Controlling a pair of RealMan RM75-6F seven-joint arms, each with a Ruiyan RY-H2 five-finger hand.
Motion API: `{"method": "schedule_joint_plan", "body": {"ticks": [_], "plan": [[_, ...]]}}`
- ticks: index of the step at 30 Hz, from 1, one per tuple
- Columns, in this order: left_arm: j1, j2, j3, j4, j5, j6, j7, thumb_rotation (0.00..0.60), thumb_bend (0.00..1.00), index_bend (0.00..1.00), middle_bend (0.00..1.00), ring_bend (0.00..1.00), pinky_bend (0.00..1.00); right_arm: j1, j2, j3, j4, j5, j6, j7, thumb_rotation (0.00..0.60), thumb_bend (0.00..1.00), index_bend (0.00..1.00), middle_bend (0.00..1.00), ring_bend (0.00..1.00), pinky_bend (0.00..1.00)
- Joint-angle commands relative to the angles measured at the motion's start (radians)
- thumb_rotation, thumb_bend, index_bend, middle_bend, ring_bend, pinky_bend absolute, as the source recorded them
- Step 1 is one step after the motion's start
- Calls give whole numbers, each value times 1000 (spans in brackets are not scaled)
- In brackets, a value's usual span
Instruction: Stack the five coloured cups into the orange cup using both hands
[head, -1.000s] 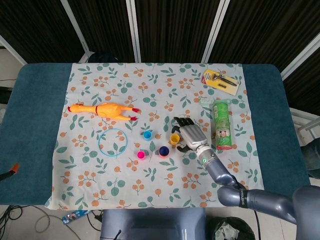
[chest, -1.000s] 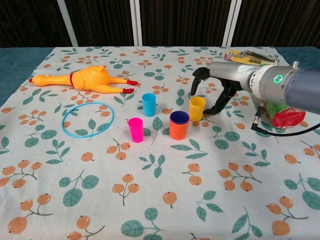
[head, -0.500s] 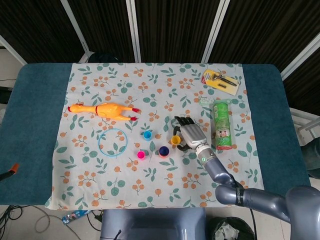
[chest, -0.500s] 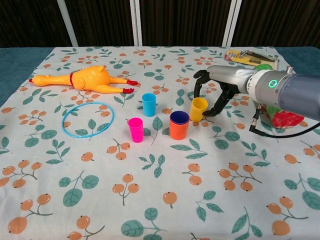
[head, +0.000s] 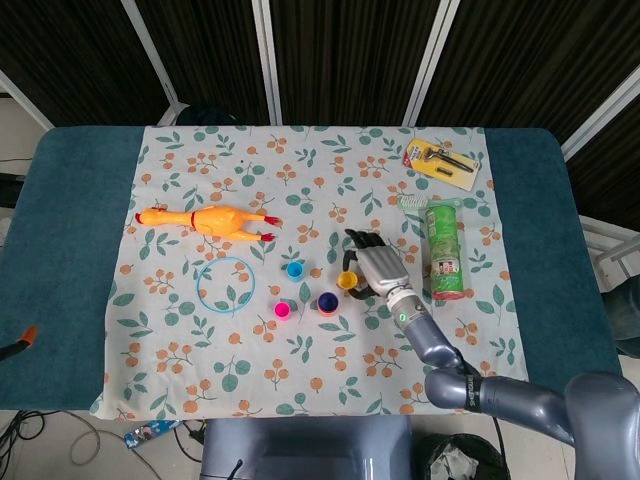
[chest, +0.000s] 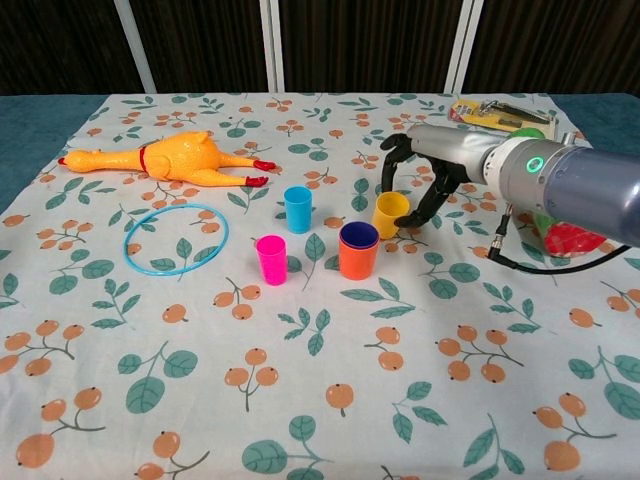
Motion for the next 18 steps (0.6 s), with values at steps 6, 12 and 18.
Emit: {"method": "schedule_joint_plan", "body": {"ticks": [6, 12, 18], "plan": [[0, 0, 0, -1, 0, 1, 1, 600, 167, 85, 32, 0, 0, -14, 115, 31, -181, -28, 35, -3, 600, 336, 546, 0, 0, 87], [-1, -2, 2, -3, 3, 0, 4, 600, 167, 86, 32, 0, 0, -28, 201, 31, -337, -37, 57, -30, 600, 336, 545, 0, 0, 87], [-2, -1, 3, -3, 2, -5, 4, 600, 167, 86, 32, 0, 0, -43, 244, -5, -462, -69, 87, -76, 600, 337, 545, 0, 0, 87]]}}
